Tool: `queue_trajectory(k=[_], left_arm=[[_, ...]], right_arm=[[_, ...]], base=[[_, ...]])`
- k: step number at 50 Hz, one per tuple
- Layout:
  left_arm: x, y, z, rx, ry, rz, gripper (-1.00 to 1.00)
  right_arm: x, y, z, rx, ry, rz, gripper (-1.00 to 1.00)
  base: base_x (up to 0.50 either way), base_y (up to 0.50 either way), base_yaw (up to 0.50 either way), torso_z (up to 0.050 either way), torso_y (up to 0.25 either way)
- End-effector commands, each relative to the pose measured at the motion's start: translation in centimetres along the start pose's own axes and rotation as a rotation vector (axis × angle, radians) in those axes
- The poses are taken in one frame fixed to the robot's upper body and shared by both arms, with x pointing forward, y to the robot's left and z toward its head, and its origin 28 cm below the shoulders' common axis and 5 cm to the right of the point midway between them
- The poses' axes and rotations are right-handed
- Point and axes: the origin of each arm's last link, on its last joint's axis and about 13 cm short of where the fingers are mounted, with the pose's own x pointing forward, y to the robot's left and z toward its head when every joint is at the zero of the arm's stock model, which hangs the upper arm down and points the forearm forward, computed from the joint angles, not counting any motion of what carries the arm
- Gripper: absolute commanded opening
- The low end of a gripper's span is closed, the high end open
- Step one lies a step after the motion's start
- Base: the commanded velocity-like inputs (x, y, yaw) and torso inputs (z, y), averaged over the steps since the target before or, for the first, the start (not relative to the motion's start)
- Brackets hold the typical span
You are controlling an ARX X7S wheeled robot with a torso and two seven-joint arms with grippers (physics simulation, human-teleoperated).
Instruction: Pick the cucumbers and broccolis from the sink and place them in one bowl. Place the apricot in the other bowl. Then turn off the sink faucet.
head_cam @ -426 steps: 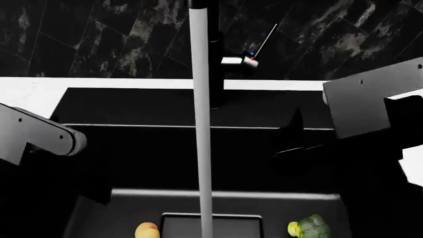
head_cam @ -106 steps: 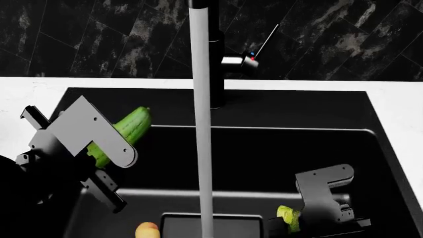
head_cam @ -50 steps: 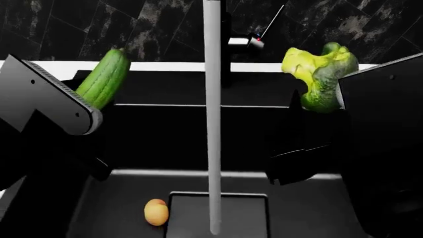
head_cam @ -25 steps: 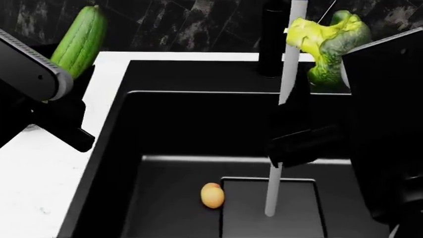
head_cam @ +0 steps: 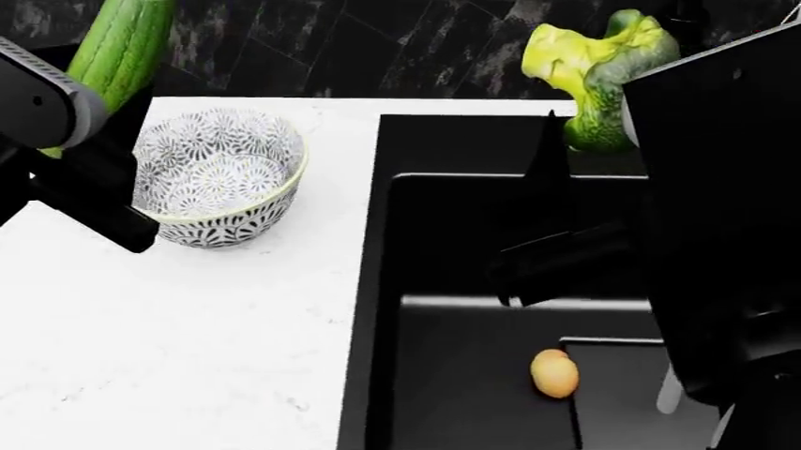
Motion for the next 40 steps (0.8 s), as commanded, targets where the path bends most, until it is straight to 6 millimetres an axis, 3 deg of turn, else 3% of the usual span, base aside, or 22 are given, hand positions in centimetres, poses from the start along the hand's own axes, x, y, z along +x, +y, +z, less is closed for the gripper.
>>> queue_trajectory(k=[1, 14, 20, 40], left_arm=[[0.1, 0.5, 0.4, -0.034, -0.026, 0.008, -1.0], [0.2, 0.5, 0.5, -0.031, -0.028, 0.009, -1.0], [0.1, 0.5, 0.5, -0.037, -0.029, 0.009, -1.0], [0.1, 0.3, 0.2, -0.045, -0.032, 0.001, -1.0]], right_arm=[[0.4, -0.1, 0.7, 0.02, -0.031, -0.014, -1.0], [0.6, -0.8, 1.8, 0.036, -0.058, -0.034, -1.0], [0.7, -1.0, 2.7, 0.038, -0.08, -0.036, -1.0], [0.9, -0.5, 2.4, 0.03, -0.066, -0.006, -1.0]], base=[[0.0, 0.5, 0.0, 0.0, 0.0], [0.0, 0.48, 0.0, 0.0, 0.0], [0.03, 0.0, 0.0, 0.0, 0.0], [0.38, 0.0, 0.0, 0.0, 0.001]])
